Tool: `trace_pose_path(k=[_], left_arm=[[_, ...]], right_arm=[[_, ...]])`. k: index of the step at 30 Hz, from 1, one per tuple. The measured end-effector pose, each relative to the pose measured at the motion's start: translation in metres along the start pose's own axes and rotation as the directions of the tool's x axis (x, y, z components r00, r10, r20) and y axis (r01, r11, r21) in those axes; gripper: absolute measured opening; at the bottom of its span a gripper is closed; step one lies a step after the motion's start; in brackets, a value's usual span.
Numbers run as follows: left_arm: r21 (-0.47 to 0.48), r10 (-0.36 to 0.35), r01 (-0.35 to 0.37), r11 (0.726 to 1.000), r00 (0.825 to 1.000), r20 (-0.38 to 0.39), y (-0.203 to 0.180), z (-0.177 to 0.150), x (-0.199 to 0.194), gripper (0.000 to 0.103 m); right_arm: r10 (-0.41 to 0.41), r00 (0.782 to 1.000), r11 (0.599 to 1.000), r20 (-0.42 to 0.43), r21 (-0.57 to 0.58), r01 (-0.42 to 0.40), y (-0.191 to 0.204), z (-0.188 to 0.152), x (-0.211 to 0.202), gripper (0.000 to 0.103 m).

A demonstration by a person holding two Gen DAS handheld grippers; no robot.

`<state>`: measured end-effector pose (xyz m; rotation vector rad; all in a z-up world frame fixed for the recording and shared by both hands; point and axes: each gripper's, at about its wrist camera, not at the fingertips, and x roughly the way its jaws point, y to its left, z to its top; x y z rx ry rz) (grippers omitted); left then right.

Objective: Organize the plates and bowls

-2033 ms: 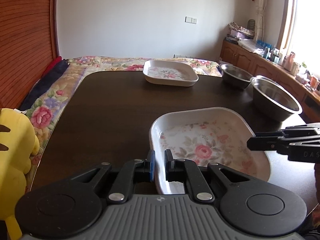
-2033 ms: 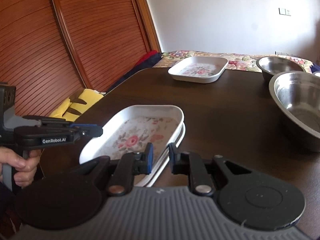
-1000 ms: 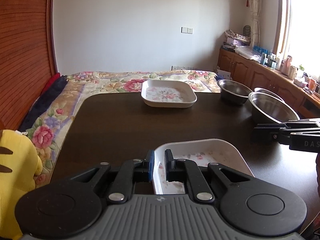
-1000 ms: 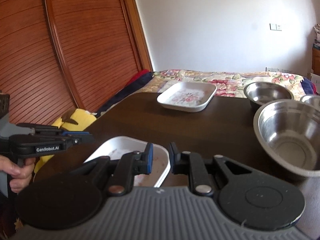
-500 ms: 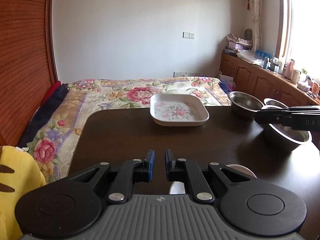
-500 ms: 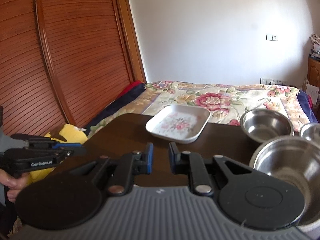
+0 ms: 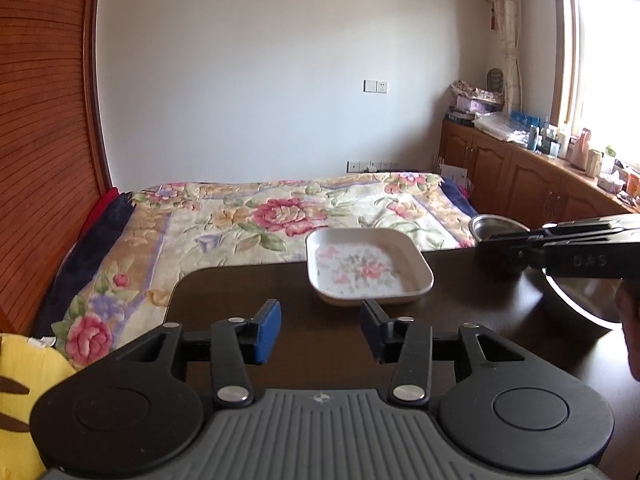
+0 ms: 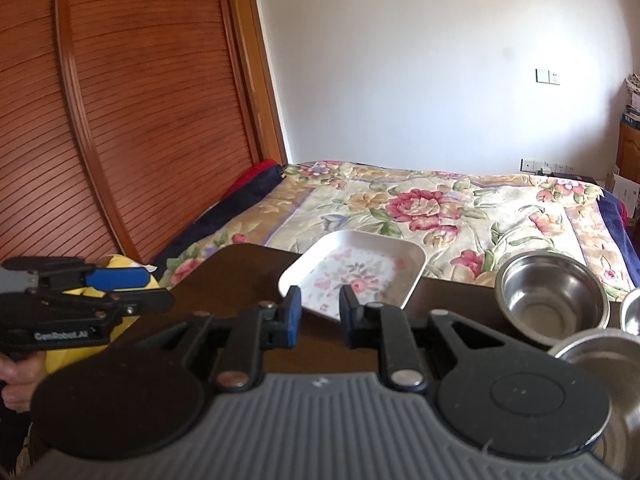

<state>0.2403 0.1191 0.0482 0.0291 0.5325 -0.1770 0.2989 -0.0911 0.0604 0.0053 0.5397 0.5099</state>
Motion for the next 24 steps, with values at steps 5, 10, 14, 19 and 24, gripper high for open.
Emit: trace_pose_path(k=[5,10,14,19,24], left_arm=[[-0.008,-0.016,0.016,1.0,1.0,-0.005,0.006,0.011,0.02,0.073],[-0.024,-0.024,0.023,0.999,0.999,-0.023,0.013,0.019,0.044,0.073],[-0.03,-0.027,0.026,0.999,0.999,-0.043,0.018,0.022,0.062,0.073],[-0.032,-0.041,0.039,0.999,0.997,-0.065,0.022,0.028,0.082,0.073],[-0.057,-0.051,0.045,0.997,0.993,-0.103,0.028,0.032,0.106,0.07]], right_arm=[[-0.03,0.999,0.999,-0.031,0.024,0.031,-0.01,0.008,0.02,0.033],[-0.075,0.995,0.996,-0.059,0.042,0.078,-0.018,0.011,0.039,0.051],[-0.104,0.99,0.992,-0.095,0.067,0.11,-0.026,0.012,0.058,0.051],[-0.142,0.979,0.986,-0.144,0.071,0.154,-0.033,0.013,0.078,0.051],[-0.168,0.968,0.976,-0.189,0.109,0.19,-0.044,0.012,0.096,0.051]])
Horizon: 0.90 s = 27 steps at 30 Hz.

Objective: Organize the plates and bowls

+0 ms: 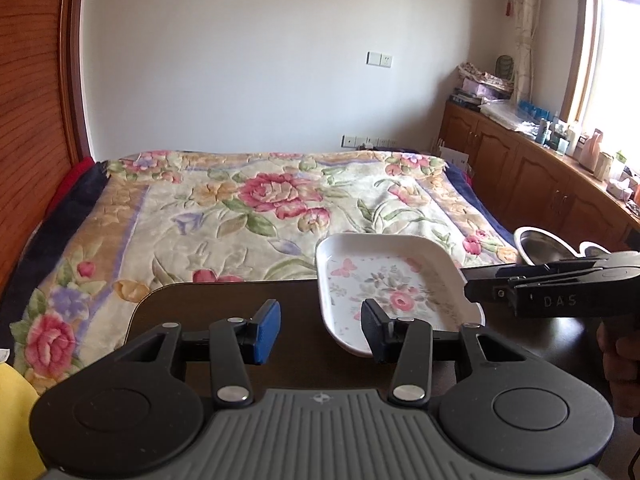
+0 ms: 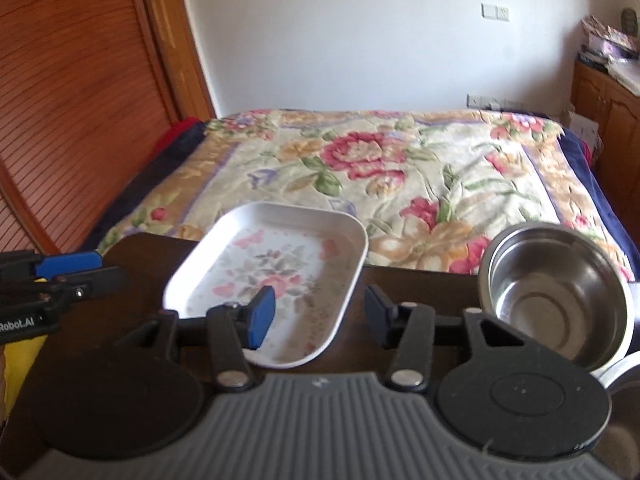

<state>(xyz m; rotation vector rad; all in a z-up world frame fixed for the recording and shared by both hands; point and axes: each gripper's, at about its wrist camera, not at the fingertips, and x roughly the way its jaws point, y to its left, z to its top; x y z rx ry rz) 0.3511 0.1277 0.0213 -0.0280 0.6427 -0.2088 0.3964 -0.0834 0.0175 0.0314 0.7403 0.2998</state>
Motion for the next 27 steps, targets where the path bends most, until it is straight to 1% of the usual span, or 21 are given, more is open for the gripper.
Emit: trace_pose_path(k=[2,3,10,12,16,21,27], left_arm=[[-0.001,-0.007,0.007,1.0,1.0,-0.011,0.001,0.001,0.006,0.07],[-0.001,-0.011,0.011,1.0,1.0,-0.018,0.002,0.002,0.01,0.07],[-0.017,-0.015,0.014,1.0,0.998,-0.057,0.004,0.009,0.033,0.067],[-0.011,-0.019,0.018,1.0,0.998,-0.056,0.003,0.011,0.037,0.066],[0.002,-0.021,0.021,1.0,0.998,-0.059,-0.003,0.015,0.046,0.066],[-0.017,-0.014,0.012,1.0,0.997,-0.079,-0.002,0.018,0.06,0.063],[-0.03,-0.014,0.011,0.999,0.995,-0.103,0.002,0.015,0.07,0.052]], right_arm=[[0.009,0.999,1.0,-0.037,0.027,-0.008,-0.003,0.0,0.009,0.05],[0.0,0.999,1.0,-0.043,0.023,0.001,-0.003,0.0,0.011,0.05],[-0.033,0.998,0.999,-0.06,0.009,0.033,-0.004,0.002,0.021,0.049],[-0.035,0.997,0.999,-0.067,0.017,0.037,-0.006,0.002,0.025,0.048],[-0.036,0.995,0.998,-0.092,0.053,0.041,-0.012,0.002,0.033,0.042],[-0.038,0.995,0.997,-0.087,0.067,0.044,-0.016,0.003,0.036,0.038],[-0.035,0.996,0.997,-0.081,0.065,0.04,-0.019,0.004,0.038,0.033]])
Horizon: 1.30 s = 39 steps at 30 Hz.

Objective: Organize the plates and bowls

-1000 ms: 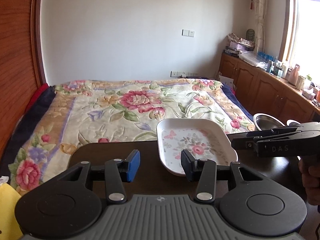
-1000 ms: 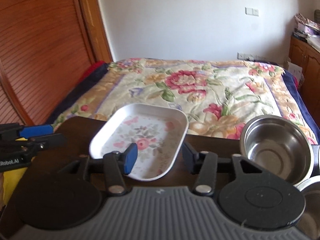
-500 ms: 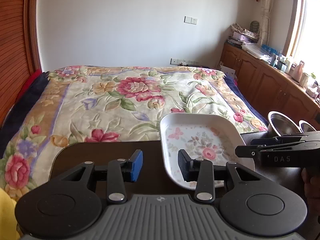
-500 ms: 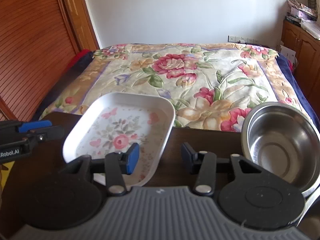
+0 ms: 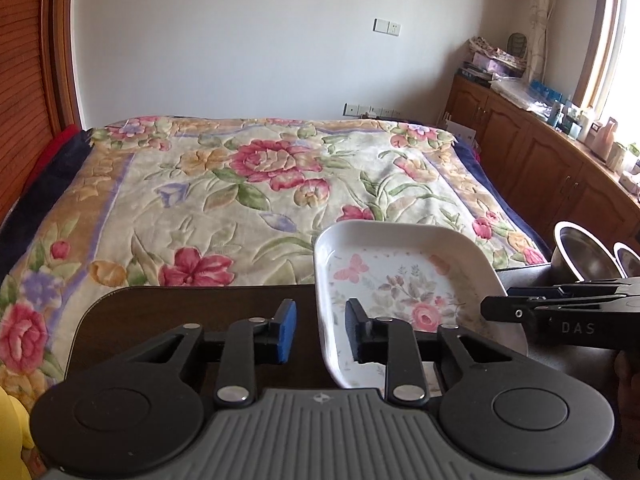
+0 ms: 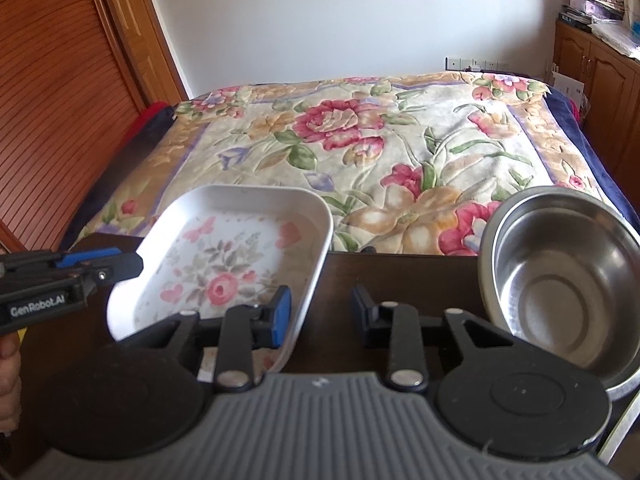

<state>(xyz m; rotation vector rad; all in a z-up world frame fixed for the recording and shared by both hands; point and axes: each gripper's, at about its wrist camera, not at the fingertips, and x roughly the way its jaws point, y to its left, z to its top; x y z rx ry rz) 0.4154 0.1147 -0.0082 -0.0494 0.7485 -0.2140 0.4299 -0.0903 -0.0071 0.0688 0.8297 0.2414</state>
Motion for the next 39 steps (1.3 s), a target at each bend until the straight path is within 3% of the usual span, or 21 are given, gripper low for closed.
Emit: trace_pose_path(k=[4,12,14,20,29,39], left_arm=[[-0.011,-0.007,0.007,1.0,1.0,-0.017,0.002,-0.002,0.006,0.043],[-0.039,-0.053,0.052,0.998,0.998,-0.024,0.009,-0.009,0.01,0.041],[-0.041,-0.068,0.067,0.997,0.997,-0.023,0.008,-0.01,0.01,0.034],[-0.046,-0.086,0.085,0.995,0.996,-0.029,0.01,-0.015,0.003,0.034],[-0.059,-0.095,0.093,0.994,0.994,-0.045,0.017,-0.027,-0.015,0.035],[-0.048,-0.099,0.099,0.994,0.995,0.018,0.009,-0.035,-0.059,0.037]], right_arm=[[0.008,1.0,1.0,0.001,0.001,-0.008,-0.001,0.0,0.0,0.027],[0.012,1.0,1.0,0.012,-0.019,-0.012,0.003,-0.004,0.0,0.018],[0.029,1.0,0.999,0.005,-0.025,-0.029,0.005,-0.004,0.001,0.011],[0.022,1.0,0.999,0.007,-0.023,-0.022,0.007,-0.004,0.0,0.01],[0.083,0.997,0.997,0.006,-0.002,-0.083,0.012,-0.012,-0.012,0.01],[0.124,0.99,0.992,0.062,-0.022,-0.122,0.015,-0.019,-0.043,0.01]])
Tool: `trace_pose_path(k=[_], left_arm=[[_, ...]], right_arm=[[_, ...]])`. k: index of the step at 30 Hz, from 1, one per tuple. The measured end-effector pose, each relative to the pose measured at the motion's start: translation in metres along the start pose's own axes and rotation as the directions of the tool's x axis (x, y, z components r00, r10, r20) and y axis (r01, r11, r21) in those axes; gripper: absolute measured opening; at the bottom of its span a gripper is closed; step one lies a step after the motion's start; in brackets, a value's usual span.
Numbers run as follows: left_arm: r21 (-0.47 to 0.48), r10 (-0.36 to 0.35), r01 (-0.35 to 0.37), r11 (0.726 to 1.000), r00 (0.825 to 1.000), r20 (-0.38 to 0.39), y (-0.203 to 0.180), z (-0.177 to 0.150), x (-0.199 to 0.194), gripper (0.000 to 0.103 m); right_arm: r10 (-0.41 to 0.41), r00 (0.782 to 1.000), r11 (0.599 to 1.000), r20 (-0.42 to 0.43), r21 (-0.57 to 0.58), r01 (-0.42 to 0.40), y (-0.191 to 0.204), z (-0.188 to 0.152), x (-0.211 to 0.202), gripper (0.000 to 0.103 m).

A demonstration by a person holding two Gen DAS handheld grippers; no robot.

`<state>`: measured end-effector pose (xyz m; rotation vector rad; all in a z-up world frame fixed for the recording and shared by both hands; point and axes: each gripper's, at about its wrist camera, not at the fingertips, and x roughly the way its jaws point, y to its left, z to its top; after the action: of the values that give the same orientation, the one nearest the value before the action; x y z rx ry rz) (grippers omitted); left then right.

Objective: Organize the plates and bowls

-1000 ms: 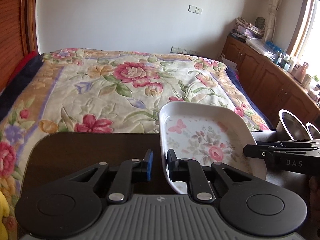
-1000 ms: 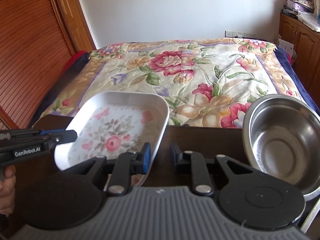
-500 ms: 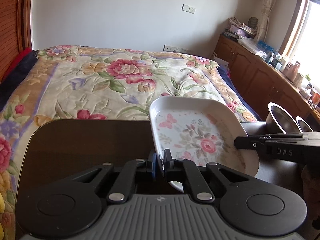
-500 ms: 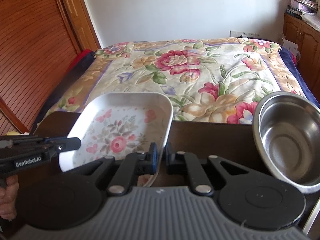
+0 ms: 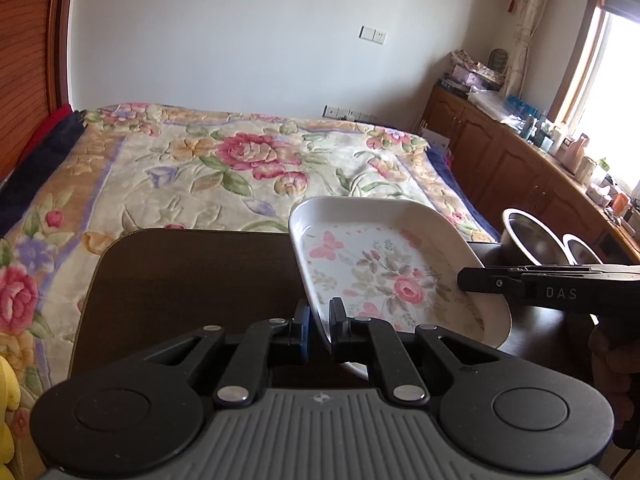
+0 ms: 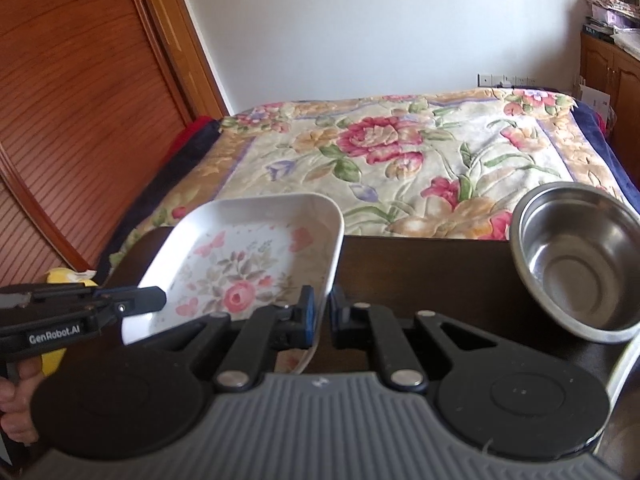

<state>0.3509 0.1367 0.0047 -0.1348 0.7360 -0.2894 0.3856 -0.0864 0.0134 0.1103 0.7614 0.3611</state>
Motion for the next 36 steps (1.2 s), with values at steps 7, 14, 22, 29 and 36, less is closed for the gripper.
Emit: trace_pose_path(k=[7,14,22,29,36], left_arm=[[0.014,0.008,-0.009,1.0,0.999,0.044,-0.017,-0.003,-0.032,0.037],[0.042,0.008,-0.011,0.999,0.997,0.078,-0.038,-0.011,-0.061,0.037],[0.056,0.025,-0.03,0.998,0.996,0.081,-0.031,-0.03,-0.067,0.037],[0.062,0.025,-0.031,0.998,0.994,0.105,-0.024,-0.04,-0.086,0.037],[0.072,0.019,-0.03,0.997,0.989,0.148,-0.032,-0.053,-0.117,0.037]], right_arm=[[0.025,0.999,1.0,0.045,-0.015,-0.024,0.001,-0.007,-0.033,0.01],[0.043,0.995,0.999,0.088,-0.007,-0.043,0.004,-0.015,-0.064,0.01],[0.06,0.994,0.998,0.091,-0.032,-0.057,0.016,-0.028,-0.069,0.01],[0.086,0.992,0.996,0.092,-0.045,-0.082,0.027,-0.039,-0.078,0.01],[0.11,0.988,0.993,0.108,-0.062,-0.104,0.035,-0.053,-0.098,0.01]])
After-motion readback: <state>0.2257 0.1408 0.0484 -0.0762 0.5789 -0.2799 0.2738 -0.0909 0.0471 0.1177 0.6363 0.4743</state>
